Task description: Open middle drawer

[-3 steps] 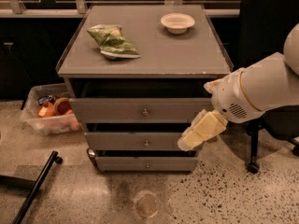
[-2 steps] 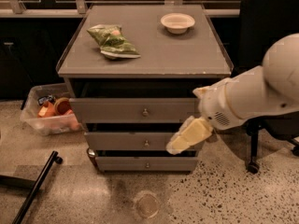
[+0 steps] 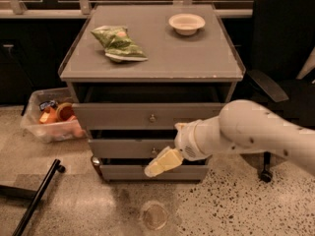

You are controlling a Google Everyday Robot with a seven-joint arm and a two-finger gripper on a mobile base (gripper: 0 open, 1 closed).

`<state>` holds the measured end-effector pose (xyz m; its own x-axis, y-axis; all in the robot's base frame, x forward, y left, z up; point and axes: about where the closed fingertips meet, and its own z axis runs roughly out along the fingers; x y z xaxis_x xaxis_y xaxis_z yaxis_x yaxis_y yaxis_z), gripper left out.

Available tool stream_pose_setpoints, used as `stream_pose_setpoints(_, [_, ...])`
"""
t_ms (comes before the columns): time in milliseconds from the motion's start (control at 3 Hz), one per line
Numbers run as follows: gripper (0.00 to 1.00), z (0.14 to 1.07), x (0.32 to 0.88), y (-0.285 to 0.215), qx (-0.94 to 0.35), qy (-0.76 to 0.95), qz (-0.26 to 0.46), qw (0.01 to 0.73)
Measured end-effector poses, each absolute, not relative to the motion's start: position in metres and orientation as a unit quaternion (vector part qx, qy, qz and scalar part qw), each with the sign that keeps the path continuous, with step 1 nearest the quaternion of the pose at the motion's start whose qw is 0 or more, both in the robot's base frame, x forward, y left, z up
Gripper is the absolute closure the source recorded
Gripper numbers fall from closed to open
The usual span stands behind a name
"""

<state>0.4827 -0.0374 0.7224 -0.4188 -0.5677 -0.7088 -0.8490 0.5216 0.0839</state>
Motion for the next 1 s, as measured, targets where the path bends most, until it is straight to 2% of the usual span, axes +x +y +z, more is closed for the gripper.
stream_pose_setpoints(667, [0.00,0.620,0.528,0.005,-0.366,0.827,0.246,0.349])
stream_pose_setpoints(1000, [0.00,0.622,0.546,-0.001,-0.347,0.829,0.228,0.376])
